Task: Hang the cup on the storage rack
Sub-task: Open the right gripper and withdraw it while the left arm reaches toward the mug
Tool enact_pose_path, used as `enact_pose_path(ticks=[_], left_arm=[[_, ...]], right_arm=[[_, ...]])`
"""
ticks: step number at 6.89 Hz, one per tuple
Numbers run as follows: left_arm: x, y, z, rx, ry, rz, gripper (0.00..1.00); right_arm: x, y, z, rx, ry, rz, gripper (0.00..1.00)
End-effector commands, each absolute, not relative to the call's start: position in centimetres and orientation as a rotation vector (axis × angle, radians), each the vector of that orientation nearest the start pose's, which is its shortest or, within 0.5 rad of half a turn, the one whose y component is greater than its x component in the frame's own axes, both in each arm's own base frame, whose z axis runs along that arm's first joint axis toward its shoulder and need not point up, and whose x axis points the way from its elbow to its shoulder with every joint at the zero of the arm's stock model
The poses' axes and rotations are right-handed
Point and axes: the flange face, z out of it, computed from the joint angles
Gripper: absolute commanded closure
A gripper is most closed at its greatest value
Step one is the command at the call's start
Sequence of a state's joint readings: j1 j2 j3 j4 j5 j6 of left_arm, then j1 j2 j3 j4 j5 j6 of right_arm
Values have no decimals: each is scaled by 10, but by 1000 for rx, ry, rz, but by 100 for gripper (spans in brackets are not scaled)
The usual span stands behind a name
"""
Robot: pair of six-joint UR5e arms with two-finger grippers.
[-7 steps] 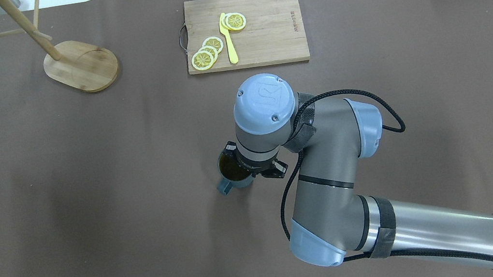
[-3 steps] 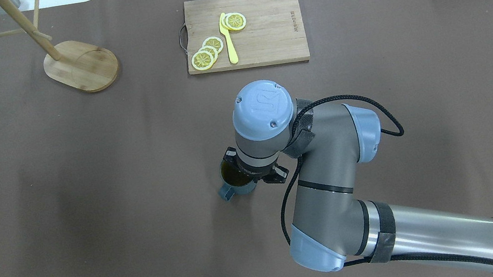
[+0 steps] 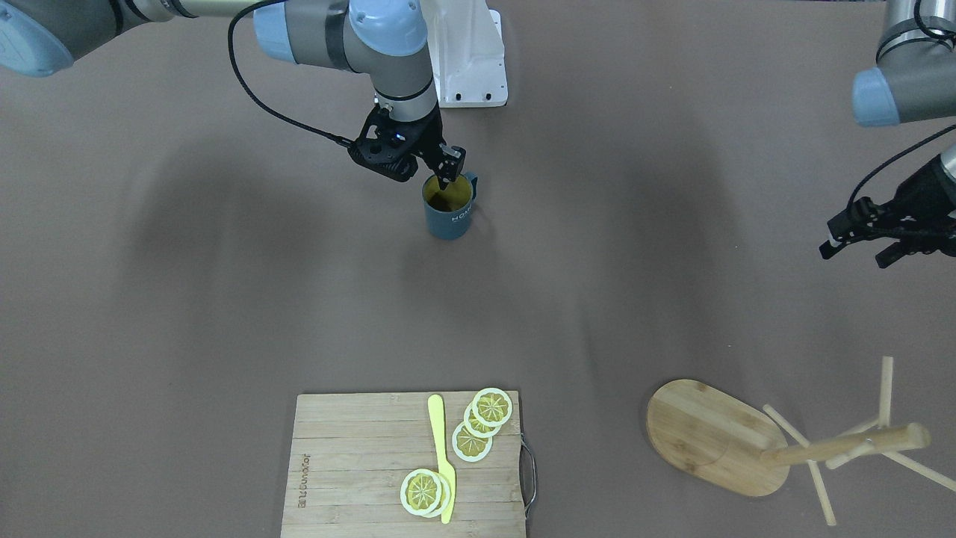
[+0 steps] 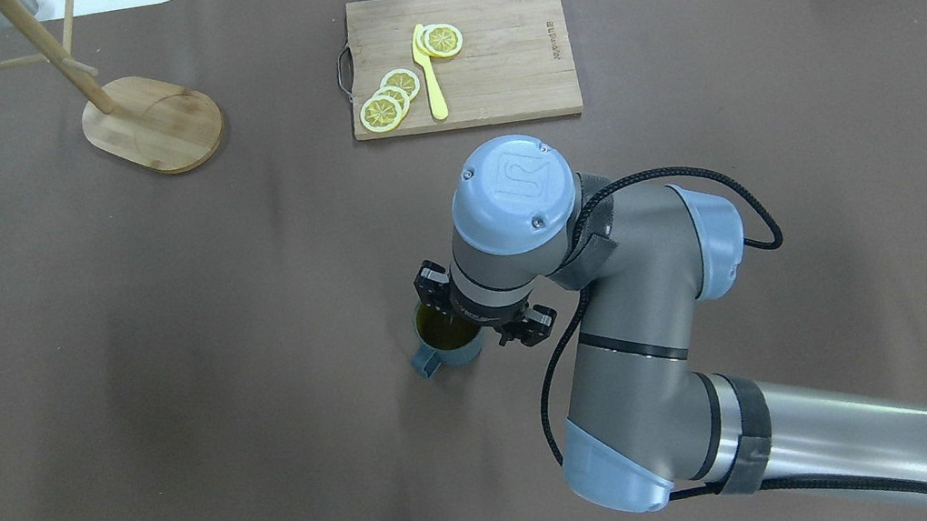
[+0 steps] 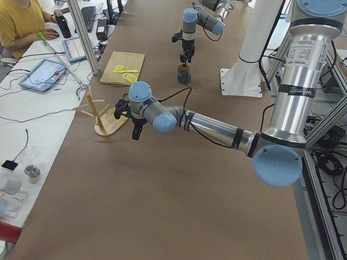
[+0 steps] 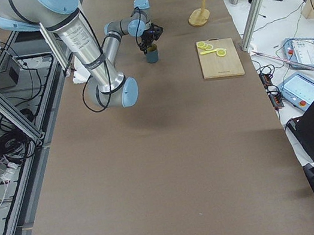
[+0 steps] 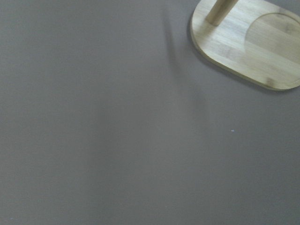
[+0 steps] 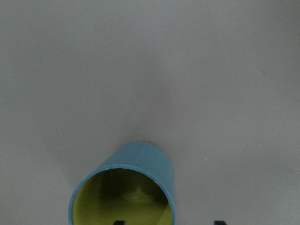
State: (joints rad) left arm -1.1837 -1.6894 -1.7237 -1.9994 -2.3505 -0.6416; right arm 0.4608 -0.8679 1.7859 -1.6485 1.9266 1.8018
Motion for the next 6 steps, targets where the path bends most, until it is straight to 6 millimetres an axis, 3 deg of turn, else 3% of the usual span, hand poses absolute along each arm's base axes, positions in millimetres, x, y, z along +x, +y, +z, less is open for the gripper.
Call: enact_pose_path(ticks=[1, 3, 5, 6], left_arm=[[204, -498, 386, 270, 1055, 138, 2], [298, -471, 312, 388, 1072, 242, 2], [406, -430, 235, 521, 1090, 185, 3], [431, -410, 222, 600, 1084, 180, 14]], right_arm=[[-464, -389, 185, -181, -915, 459, 0], [-417, -429, 217, -138, -894, 406, 0], [-375, -463, 256, -96, -860, 343, 0], [-353, -475, 276, -77, -840, 308, 0]])
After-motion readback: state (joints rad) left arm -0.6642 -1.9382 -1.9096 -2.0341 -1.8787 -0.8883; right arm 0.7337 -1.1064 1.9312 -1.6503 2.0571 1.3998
